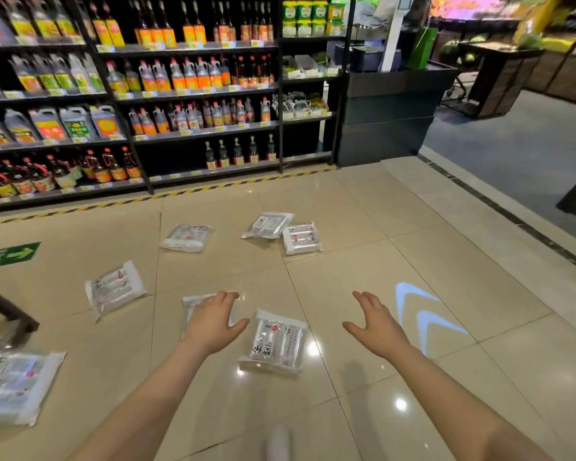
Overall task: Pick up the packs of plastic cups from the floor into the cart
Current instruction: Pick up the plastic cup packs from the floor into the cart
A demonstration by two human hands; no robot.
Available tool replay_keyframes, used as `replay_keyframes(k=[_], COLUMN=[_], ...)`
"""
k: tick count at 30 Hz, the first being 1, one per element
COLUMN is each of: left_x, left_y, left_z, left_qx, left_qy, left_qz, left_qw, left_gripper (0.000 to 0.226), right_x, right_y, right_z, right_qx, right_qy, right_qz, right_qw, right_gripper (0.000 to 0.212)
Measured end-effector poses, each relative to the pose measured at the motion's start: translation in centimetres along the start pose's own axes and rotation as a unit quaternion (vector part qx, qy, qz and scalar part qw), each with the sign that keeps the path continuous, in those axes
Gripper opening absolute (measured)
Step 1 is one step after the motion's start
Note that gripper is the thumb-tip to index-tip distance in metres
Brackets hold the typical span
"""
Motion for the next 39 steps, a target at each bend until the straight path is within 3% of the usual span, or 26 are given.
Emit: replay_keyframes(k=[10,22,27,33,39], left_x=[-10.2,-18.1,-22.1,-27.2,-32.7], left_y=[-4.1,-13.3,-24.7,-44.0,-59.7], left_z=[-16.2,-27.1,-30.1,-31.5,-31.4], left_qx=[-0.078,-0.107,-0.13,-0.202,-0.218], left_qy=[0.043,0.144,0.177,0.193,0.209], left_qz=[0.037,0.063,0.092,0.118,0.131], left_qw=[0.995,0.982,0.971,0.953,0.944], left_gripper=[0.065,0.064,0.064,0.075,0.086], right_x=[-3.5,-3.0,-0.5,5.0,10.2], right_y=[-2.8,-10.7,-20.0,-36.6,-52.9], right_z=[-17.7,-34.6,-41.3,-46.7,-51.6], right_qx=[-0.067,-0.167,-0.202,-0.247,-0.261], right_qy=[-0.033,-0.019,-0.06,-0.117,-0.158], right_qz=[0.038,0.089,0.101,0.077,0.043], right_qw=[0.996,0.982,0.972,0.959,0.951], right_gripper=[0.074,0.077,0.081,0.085,0.097])
Point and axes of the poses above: each hand's wrist, its own z-axis away from the middle knuckle, its own y-axis out of the back of the hand, x = y × z, the point moved 4 cm from there along -z, towards the middle knuckle, and after that the axes turned 14 degrees about -y, right-handed, at the moved point
